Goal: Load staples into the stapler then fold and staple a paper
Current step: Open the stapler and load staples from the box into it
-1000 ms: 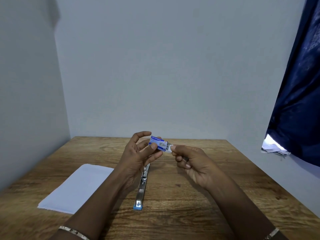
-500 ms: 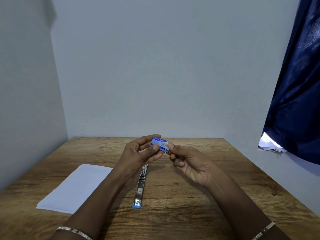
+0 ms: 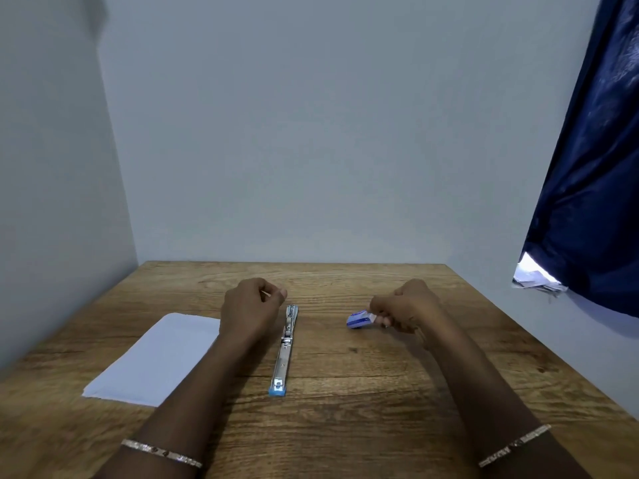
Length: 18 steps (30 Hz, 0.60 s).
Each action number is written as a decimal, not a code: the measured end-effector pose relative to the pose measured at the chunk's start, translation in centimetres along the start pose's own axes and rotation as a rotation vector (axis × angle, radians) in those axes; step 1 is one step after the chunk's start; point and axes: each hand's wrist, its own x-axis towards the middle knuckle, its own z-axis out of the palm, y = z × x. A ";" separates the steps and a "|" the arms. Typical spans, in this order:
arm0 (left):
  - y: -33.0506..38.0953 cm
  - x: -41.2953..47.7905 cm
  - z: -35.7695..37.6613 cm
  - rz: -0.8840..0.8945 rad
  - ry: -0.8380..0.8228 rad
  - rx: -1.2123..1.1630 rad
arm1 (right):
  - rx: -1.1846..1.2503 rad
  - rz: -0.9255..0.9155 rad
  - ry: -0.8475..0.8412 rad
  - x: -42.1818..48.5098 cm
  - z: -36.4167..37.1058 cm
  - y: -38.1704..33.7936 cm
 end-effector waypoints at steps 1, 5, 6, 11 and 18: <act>-0.1 0.0 0.0 -0.017 -0.028 0.013 | -0.032 0.010 0.015 0.2 0.2 0.1; -0.2 0.1 0.0 -0.041 -0.104 0.029 | -0.068 0.070 -0.049 0.6 0.6 0.4; -0.2 0.1 0.0 -0.045 -0.117 0.034 | -0.089 0.081 -0.073 0.6 0.7 0.5; -0.1 0.1 0.2 -0.070 -0.172 0.037 | -0.190 0.063 -0.123 0.5 0.9 0.9; 0.0 -0.4 0.6 -0.110 -0.162 0.136 | -0.274 -0.032 -0.013 -0.2 0.6 0.3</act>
